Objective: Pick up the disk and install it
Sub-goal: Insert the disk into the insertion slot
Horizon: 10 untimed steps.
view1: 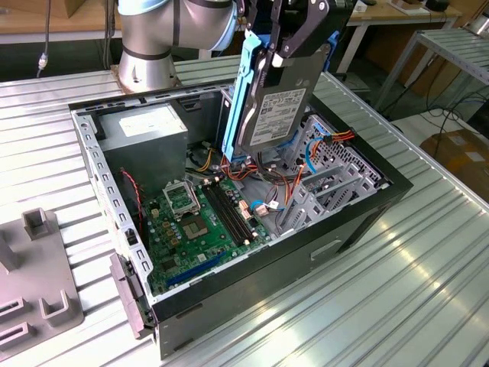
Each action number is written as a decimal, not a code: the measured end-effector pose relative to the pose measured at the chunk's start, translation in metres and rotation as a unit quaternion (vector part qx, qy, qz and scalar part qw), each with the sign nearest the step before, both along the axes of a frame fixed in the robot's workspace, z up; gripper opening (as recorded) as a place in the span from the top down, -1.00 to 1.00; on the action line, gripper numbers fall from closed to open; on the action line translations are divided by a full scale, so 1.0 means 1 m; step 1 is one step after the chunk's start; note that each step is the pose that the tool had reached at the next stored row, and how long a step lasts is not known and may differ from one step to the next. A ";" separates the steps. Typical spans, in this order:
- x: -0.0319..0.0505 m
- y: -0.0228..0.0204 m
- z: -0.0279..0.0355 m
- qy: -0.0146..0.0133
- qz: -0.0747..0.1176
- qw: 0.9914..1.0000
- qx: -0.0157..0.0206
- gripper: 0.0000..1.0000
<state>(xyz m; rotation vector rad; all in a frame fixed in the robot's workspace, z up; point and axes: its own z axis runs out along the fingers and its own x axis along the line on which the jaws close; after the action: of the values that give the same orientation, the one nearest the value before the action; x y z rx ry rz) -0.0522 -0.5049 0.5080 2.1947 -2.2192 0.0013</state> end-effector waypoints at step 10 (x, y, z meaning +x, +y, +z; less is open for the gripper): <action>0.0006 -0.0225 -0.0022 0.000 0.000 1.000 0.000 0.26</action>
<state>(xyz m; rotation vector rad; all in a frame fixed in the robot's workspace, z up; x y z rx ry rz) -0.0516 -0.5274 0.5058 2.1946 -2.2191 0.0015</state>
